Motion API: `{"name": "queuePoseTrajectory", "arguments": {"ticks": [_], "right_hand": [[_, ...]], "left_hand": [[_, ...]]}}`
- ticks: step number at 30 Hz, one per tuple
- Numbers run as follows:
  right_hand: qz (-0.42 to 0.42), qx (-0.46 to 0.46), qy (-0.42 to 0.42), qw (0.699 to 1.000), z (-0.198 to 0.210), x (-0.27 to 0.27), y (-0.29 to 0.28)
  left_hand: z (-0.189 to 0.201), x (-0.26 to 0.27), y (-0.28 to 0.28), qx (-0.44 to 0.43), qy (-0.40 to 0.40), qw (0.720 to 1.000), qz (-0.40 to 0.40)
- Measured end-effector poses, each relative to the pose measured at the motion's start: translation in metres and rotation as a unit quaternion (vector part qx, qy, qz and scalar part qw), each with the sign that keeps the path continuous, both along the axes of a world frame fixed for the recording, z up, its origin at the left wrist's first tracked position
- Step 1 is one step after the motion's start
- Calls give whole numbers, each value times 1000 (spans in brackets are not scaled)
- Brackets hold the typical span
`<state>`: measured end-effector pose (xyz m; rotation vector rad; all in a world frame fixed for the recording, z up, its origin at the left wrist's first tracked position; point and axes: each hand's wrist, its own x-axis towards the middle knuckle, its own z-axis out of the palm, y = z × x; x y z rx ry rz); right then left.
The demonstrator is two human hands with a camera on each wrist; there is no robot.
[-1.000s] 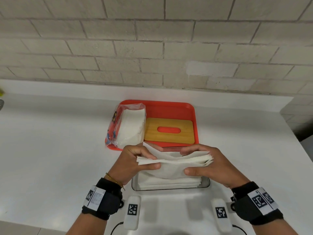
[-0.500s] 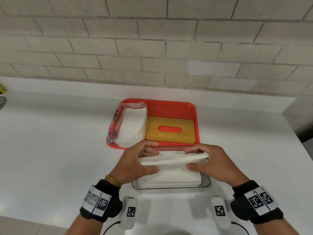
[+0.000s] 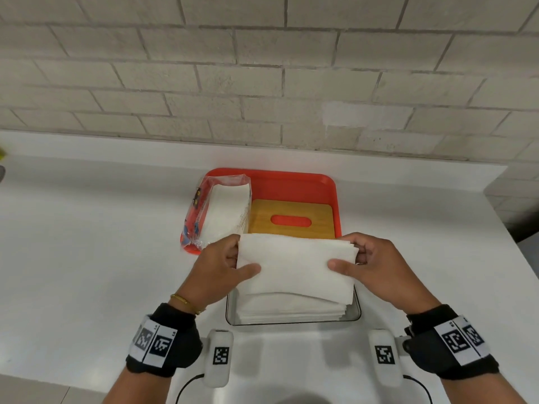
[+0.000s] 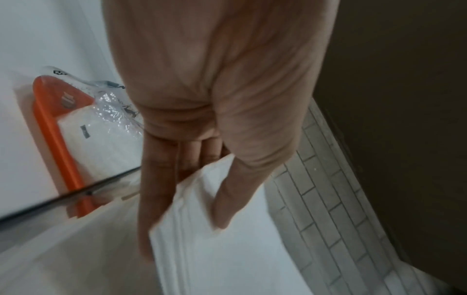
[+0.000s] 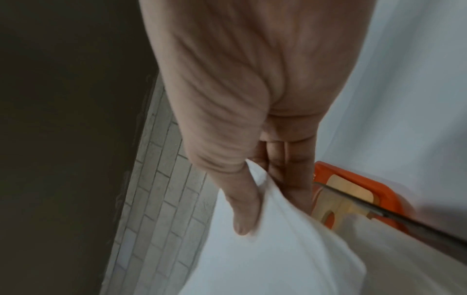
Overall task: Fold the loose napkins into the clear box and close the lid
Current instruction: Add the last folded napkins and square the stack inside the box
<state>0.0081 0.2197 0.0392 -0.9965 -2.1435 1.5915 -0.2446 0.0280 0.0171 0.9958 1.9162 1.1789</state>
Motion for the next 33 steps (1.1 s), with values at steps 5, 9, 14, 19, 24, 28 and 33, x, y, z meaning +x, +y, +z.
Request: {"name": "queuePoseTrajectory", "arguments": {"ticks": [5, 9, 14, 19, 24, 28, 33], "right_hand": [[15, 99, -112, 989, -15, -11, 1], [28, 148, -157, 976, -20, -19, -2], [35, 168, -186, 967, -26, -24, -2], [36, 186, -215, 958, -25, -27, -3], [32, 259, -250, 932, -23, -34, -13], [11, 305, -254, 918, -20, -33, -20], [53, 344, -206, 915, -14, -26, -25]], "left_hand": [[0, 8, -1, -86, 21, 996, -3], [-2, 14, 2, -120, 89, 989, 7], [3, 19, 2, -139, 56, 989, 10], [7, 18, 3, -159, 62, 985, 23], [13, 23, 2, -224, 168, 960, 0], [26, 30, -1, -273, 379, 884, -9], [26, 31, 5, -168, 388, 904, -70]]}}
